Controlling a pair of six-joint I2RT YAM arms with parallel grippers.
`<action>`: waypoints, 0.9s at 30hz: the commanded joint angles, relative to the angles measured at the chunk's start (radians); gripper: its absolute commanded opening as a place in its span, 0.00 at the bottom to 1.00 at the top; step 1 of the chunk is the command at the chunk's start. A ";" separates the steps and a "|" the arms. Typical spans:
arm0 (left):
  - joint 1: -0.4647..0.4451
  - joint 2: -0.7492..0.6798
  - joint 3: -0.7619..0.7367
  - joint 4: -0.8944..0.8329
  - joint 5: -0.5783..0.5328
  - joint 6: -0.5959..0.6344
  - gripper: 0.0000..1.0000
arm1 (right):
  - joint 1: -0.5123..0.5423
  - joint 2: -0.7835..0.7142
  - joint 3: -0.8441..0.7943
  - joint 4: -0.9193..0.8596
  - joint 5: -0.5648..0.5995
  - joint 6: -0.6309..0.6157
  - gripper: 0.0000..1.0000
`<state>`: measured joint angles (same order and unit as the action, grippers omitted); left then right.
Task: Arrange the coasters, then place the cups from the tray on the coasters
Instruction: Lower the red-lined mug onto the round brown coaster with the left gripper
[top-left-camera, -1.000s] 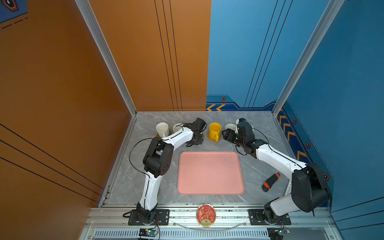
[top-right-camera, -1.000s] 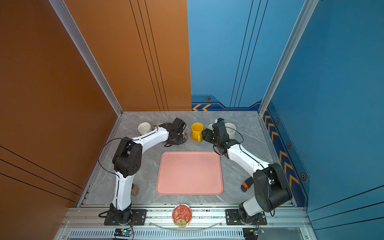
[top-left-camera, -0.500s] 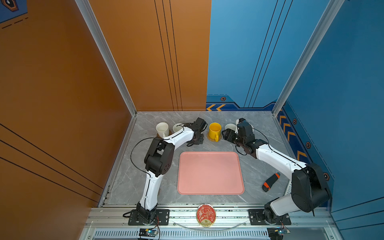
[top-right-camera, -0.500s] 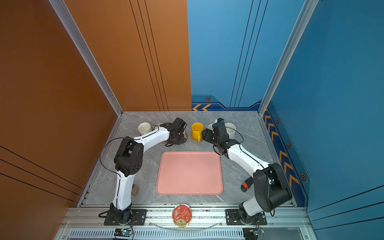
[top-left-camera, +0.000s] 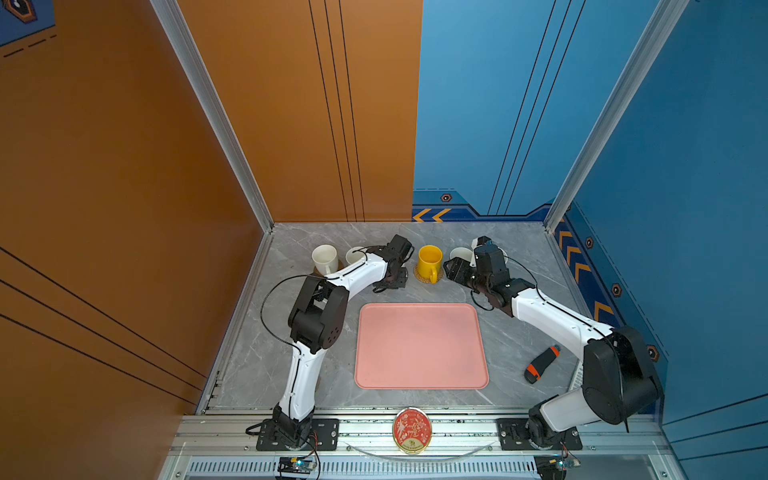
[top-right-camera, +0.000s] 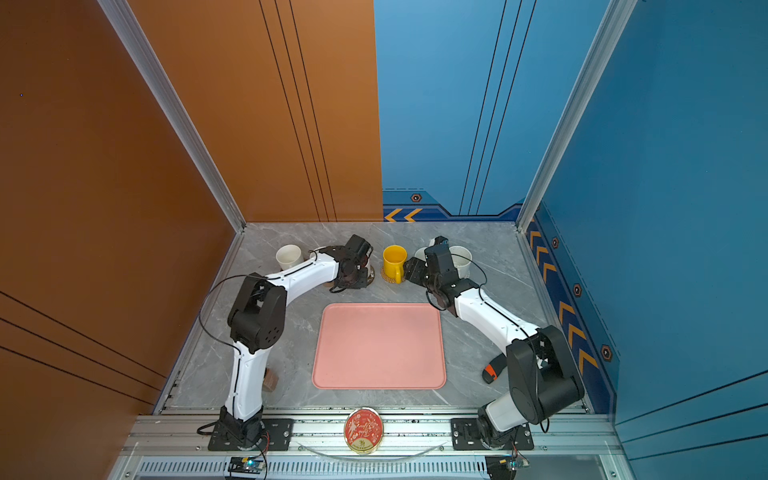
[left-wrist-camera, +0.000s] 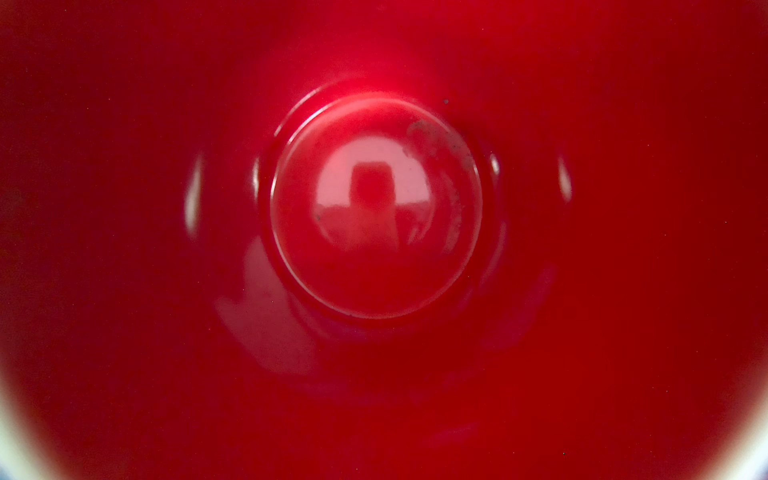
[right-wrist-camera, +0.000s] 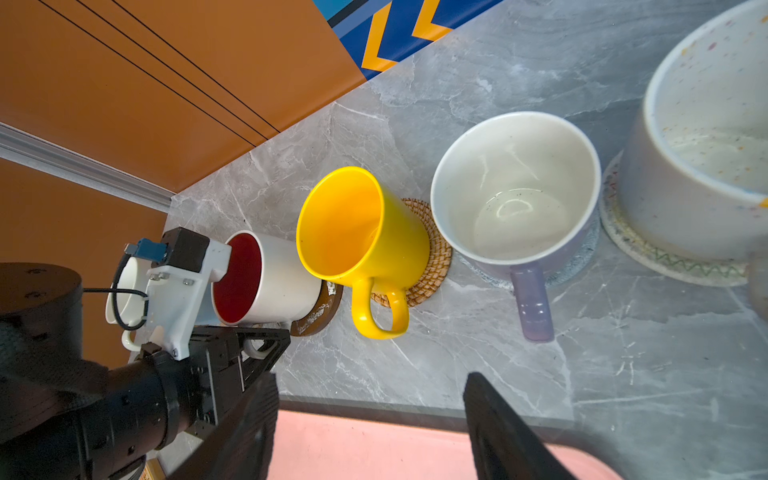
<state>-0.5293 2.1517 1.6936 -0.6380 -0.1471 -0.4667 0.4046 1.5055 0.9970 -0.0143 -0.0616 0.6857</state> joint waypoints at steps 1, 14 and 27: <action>0.013 0.020 0.020 0.027 0.026 0.005 0.00 | -0.006 0.009 0.002 0.012 -0.017 0.005 0.69; 0.014 0.023 0.018 0.017 0.028 0.003 0.07 | -0.005 0.007 0.000 0.014 -0.017 0.005 0.69; 0.013 0.016 0.020 0.007 0.009 -0.003 0.25 | -0.005 0.012 0.003 0.016 -0.020 0.005 0.69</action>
<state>-0.5243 2.1529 1.6947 -0.6308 -0.1333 -0.4675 0.4046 1.5051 0.9970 -0.0143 -0.0757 0.6857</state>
